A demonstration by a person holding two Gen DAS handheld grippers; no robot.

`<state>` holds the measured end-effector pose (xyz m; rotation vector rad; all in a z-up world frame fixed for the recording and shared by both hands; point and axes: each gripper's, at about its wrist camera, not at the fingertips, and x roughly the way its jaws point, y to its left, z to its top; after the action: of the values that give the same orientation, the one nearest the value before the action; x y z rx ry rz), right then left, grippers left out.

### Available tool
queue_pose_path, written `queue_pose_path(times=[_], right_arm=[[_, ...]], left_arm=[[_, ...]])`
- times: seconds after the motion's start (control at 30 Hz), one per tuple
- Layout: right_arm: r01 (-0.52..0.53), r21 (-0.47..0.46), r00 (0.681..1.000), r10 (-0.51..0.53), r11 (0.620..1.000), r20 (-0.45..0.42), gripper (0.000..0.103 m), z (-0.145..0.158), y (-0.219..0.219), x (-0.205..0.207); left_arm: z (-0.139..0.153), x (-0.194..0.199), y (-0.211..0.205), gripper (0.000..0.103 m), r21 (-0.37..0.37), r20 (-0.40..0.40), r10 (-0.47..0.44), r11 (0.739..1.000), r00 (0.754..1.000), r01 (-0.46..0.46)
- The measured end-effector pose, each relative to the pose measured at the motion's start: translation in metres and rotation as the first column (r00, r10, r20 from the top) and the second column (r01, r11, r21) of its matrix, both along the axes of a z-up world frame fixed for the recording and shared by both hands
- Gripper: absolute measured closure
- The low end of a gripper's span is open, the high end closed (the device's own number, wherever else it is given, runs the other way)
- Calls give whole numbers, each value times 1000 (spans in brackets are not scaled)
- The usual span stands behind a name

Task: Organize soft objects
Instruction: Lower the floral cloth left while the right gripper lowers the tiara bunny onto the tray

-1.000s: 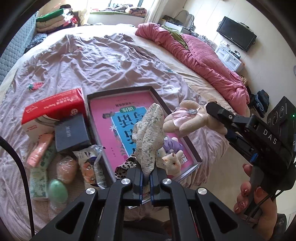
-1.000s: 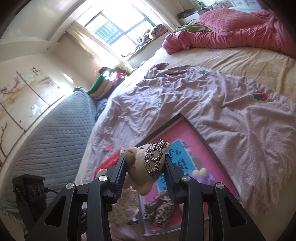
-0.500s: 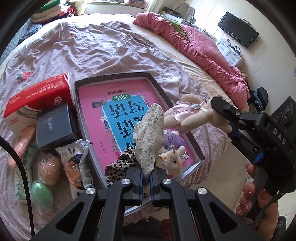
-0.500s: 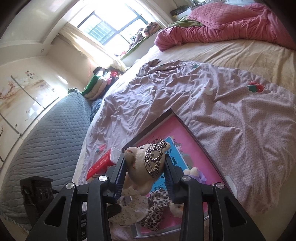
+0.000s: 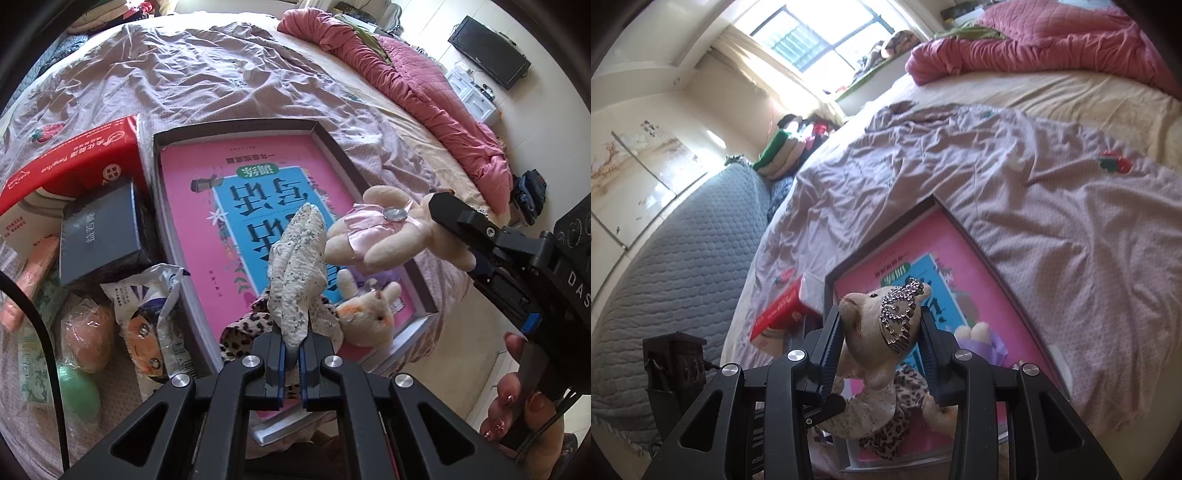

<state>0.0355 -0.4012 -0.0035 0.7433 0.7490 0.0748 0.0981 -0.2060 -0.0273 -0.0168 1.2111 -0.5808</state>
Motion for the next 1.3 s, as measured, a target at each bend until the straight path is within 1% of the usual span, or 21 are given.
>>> queue_pose_path(times=[0.07, 0.23, 0.3, 0.4, 0.63, 0.8, 1.03, 1.3], right_arm=[[-5, -12, 1000, 5, 1000, -13, 63, -5, 1, 2], [-17, -44, 999, 15, 999, -49, 63, -17, 4, 6], [-25, -80, 998, 20, 996, -63, 63, -20, 7, 7], [-35, -86, 997, 28, 996, -76, 63, -24, 7, 9], [-51, -190, 991, 27, 980, -129, 63, -32, 11, 12], [-28, -287, 991, -11, 957, -133, 62, -32, 11, 11], [-47, -293, 986, -3, 955, -169, 61, -46, 10, 15], [-58, -324, 984, 0, 944, -176, 60, -48, 14, 18]], left_arm=[[-2, 0, 0, 98, 20, 10, -2, 1000, 1000, 2], [-8, 2, 0, 98, 35, -3, -1, 999, 1000, 1], [-10, 2, 0, 98, 39, -6, 1, 999, 1000, 0], [-13, 2, -1, 98, 42, -11, -1, 999, 1000, 2], [-18, 4, -5, 98, 35, -23, -7, 999, 1000, 8], [-21, 6, -8, 98, 13, -34, -10, 1000, 999, 10], [-25, 8, -11, 98, 9, -40, -8, 1000, 999, 8], [-26, 12, -7, 97, 0, -46, 5, 1000, 999, -5]])
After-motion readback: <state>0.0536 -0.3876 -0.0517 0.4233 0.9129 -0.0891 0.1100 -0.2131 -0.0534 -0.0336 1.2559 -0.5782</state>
